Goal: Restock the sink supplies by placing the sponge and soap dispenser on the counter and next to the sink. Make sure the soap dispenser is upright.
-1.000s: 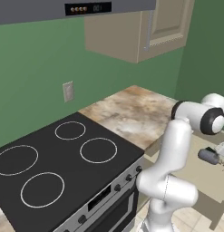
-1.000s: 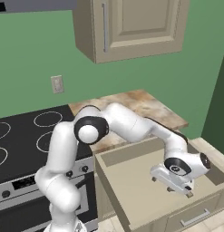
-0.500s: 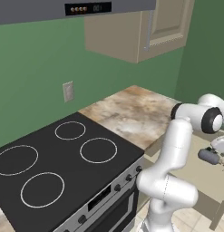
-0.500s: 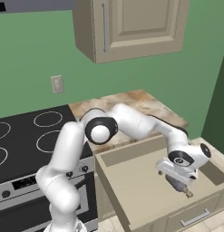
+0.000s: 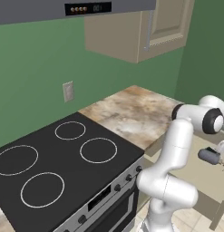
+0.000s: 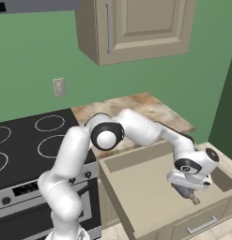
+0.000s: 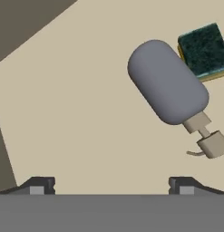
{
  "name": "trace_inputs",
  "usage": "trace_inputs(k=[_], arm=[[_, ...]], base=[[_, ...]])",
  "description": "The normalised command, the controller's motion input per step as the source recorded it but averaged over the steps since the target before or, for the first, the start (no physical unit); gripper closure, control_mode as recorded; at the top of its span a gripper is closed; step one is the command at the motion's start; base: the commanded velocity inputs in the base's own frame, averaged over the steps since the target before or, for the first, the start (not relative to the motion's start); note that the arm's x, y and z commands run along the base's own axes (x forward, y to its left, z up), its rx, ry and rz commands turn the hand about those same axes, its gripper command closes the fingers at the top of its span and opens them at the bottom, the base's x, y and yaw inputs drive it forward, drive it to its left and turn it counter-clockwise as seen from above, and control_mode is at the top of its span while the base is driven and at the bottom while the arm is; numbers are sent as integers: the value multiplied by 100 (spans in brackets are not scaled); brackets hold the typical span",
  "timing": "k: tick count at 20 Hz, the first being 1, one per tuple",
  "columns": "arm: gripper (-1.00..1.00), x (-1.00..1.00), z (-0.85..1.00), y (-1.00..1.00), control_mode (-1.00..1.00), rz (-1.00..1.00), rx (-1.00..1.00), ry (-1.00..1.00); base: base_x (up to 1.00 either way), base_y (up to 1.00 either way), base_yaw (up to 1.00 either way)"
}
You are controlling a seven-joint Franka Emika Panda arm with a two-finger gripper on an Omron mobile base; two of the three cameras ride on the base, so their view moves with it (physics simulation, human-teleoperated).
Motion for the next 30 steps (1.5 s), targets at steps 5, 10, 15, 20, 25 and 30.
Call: trace_inputs(k=[5,10,15,20,25,30], arm=[[-100,-2,-10,-17,-100,9,-6,1],[-100,0,-36,-2,-100,6,-4,4],[-100,0,-10,-16,-100,6,-3,1],[-100,0,0,-33,-100,6,-1,0],[-100,0,-19,-21,-100,7,0,0],[-100,0,-18,-8,-100,7,0,0]], base=[[0,0,0],[0,0,0],[0,0,0],[0,0,0],[0,0,0],[0,0,0]])
